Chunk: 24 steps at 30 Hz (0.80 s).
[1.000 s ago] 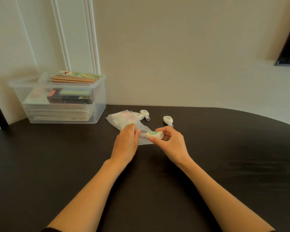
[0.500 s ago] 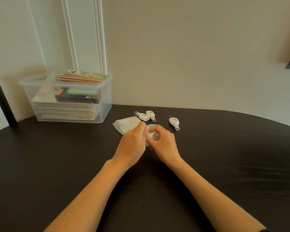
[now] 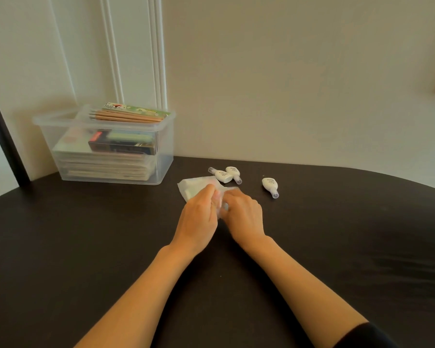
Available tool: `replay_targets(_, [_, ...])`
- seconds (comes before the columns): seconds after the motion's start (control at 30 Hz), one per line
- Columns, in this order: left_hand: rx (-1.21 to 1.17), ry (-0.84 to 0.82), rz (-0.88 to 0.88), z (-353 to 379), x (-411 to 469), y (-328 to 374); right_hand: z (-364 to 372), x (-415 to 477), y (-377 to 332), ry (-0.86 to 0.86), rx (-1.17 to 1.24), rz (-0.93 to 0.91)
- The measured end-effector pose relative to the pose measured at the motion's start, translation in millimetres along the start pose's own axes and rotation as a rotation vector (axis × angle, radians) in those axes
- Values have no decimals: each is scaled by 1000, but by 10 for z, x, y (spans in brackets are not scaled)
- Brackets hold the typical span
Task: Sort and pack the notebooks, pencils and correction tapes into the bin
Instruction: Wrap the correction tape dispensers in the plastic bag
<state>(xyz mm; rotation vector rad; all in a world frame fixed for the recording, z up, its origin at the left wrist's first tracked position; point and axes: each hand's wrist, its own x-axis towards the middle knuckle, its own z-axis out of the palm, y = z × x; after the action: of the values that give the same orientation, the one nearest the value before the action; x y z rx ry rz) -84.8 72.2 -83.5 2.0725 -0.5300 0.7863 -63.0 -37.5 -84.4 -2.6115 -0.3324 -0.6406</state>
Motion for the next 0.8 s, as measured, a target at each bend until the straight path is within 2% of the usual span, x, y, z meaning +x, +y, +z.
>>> replay_targets(0.17, [35,-17,-26,9,13,-76,89,55,-17,49,-18,-40])
replay_targets(0.3, [67,-42,-108,-12,16,-149,37,29,146,91,89,22])
replay_targets(0.4, [43,-92,-168,2,20,-153,10,19,235,32,-107,29])
replay_targets(0.47, [16,-182,-239,26,23,-171,6,25,253,1,-142,69])
replay_targets(0.6, [41,-425,-341,69,32,-197,-28,-5,288,-126,81,78])
replay_targets(0.7, [121,-363,-413,104,81,-202,-126,-64,355,-156,234,57])
replay_targets(0.8, [322,-313,-477,109,132,-214,-265,-111,397,-258,438,89])
